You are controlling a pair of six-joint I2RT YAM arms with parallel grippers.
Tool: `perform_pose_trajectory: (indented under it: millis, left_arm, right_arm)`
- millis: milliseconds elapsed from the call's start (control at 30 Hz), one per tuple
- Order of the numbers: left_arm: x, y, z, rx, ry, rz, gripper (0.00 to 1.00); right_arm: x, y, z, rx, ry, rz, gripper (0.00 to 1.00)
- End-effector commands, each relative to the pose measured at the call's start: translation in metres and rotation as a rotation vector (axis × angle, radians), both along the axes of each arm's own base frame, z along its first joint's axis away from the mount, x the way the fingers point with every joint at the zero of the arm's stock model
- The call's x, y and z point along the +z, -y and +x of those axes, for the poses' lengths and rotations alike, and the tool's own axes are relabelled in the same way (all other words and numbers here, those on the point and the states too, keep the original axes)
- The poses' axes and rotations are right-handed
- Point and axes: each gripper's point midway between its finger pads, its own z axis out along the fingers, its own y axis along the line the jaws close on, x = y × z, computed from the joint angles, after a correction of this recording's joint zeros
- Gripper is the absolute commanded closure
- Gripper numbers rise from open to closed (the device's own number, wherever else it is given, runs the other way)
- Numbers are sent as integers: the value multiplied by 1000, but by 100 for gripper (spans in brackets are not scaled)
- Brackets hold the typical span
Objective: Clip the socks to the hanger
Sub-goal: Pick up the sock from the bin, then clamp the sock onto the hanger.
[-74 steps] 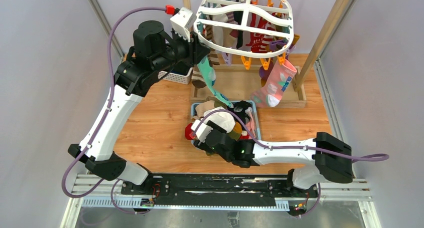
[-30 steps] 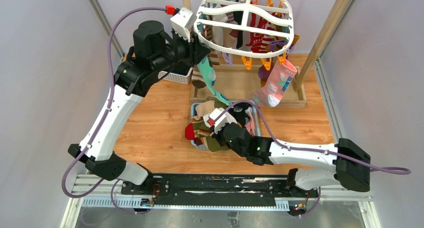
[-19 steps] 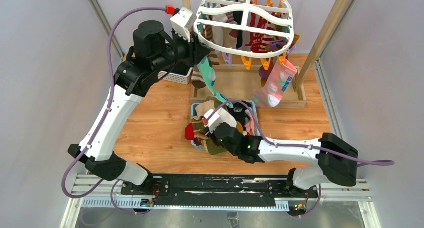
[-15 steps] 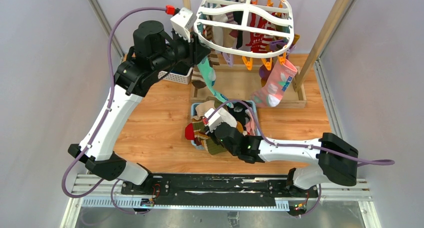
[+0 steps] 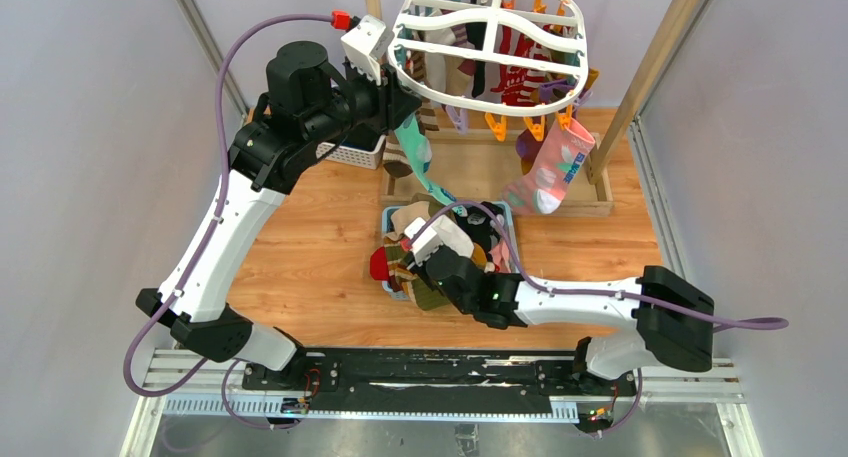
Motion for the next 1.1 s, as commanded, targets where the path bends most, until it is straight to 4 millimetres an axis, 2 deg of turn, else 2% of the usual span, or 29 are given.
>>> perform_pose_trajectory:
  millis: [0,100,133,267,533,700,833,1067]
  left_arm:
    - [-2,-4,-10,-18,-17,10,91]
    - [-2,-4,-9,-17,-16,11,91]
    - [-2,-4,-9,-15,-16,11,91]
    - [-2,-5,-9,-12,-18,14,91]
    - [-4,-5,-7,-7,-24,15,91]
    - [-12,-3,-4,-1,-52,13,91]
    - [-20,-1,2,18,-79,8,92]
    - [-18,3,9,38,-95,-23,94]
  right_arm:
    - [14,-7,2,-4,41,13,75]
    - [22,-11,0,24,47,30,99]
    - [26,-12,0,30,52,36,100]
    - [59,-9,-3,51,76,103,100]
    - [120,18,-7,49,102,302,100]
    - [181,40,7,-27,176,456,100]
    - [225,49,19,-84,257,526,100]
    - [268,53,47,-199,337,630,100]
